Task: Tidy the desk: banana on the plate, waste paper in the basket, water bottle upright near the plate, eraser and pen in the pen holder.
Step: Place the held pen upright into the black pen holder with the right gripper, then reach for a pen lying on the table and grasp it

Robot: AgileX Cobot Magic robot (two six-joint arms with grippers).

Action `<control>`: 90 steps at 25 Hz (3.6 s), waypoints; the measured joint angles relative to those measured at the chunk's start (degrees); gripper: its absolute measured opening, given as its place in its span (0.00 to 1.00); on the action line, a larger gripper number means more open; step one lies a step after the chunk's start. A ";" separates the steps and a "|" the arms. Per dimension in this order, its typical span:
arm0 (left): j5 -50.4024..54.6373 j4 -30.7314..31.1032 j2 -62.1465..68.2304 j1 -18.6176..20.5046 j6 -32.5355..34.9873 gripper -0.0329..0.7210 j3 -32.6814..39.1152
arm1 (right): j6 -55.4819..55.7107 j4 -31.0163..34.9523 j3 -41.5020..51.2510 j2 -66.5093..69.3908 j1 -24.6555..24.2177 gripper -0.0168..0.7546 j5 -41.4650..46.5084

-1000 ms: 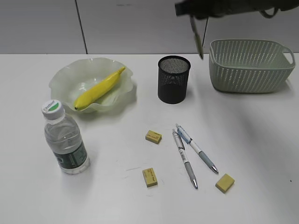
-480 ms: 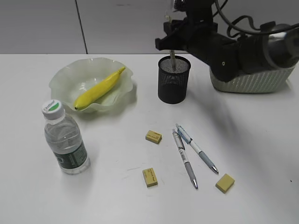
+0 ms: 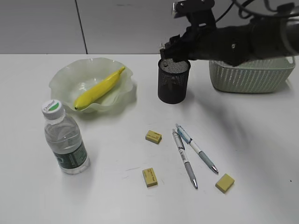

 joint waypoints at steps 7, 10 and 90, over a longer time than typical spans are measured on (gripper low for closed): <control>0.00 0.00 0.00 0.00 0.00 0.37 0.00 | -1.23 -5.41 0.00 -17.82 0.00 0.52 31.01; 0.00 0.00 0.00 0.00 0.00 0.37 0.00 | -1.23 -6.20 0.47 -25.52 0.00 0.49 49.01; -17.72 -50.15 41.64 -0.98 39.92 0.33 -3.64 | 6.01 -2.04 43.56 -116.50 -10.36 0.65 73.00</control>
